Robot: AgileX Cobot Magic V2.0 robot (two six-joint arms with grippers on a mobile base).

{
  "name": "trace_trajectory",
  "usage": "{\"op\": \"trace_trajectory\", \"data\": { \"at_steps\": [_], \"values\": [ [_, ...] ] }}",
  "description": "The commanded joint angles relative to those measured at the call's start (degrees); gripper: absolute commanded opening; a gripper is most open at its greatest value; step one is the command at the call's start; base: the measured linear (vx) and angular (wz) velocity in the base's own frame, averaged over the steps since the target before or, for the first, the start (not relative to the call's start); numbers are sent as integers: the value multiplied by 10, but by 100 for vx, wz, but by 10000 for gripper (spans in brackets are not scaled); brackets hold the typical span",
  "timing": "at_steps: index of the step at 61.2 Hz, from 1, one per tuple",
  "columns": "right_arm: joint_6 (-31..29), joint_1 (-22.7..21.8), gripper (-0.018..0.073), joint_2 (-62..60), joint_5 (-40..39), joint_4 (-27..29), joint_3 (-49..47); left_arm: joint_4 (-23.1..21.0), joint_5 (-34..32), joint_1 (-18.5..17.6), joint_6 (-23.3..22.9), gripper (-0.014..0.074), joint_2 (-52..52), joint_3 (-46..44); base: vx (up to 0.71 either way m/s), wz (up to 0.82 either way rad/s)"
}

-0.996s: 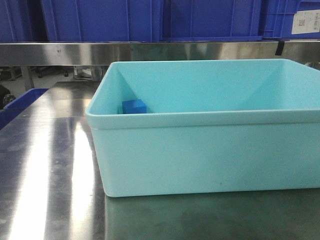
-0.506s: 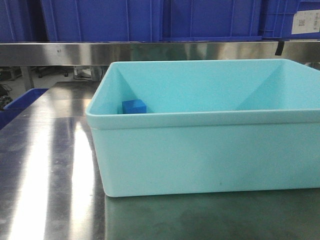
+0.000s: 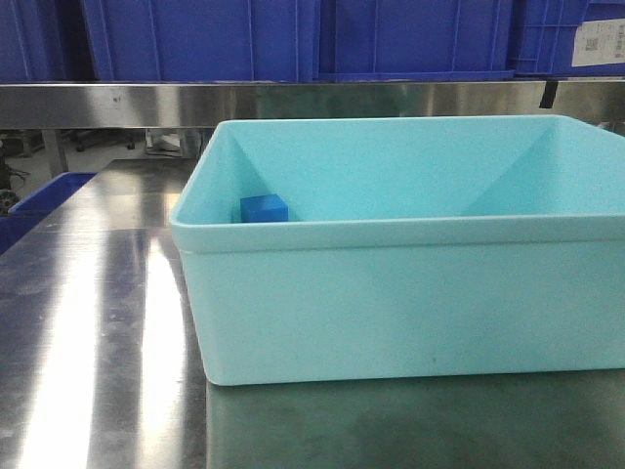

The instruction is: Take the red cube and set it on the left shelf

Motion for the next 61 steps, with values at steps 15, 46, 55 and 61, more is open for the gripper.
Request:
{"op": "trace_trajectory", "data": {
  "at_steps": [15,46,55,61],
  "values": [
    [3,0,57,87,-115,8,-94,-3,-51,-4,0,106,0,13,0,0],
    [3,28,57,202,121,9,-215,-3,-51,-4,0,106,0,13,0,0],
    [2,69,57,284,135,9,-273,-3,-51,-4,0,106,0,13,0,0],
    [1,92,57,335,125,9,-304,-3,-51,-4,0,106,0,13,0,0]
  ]
}}
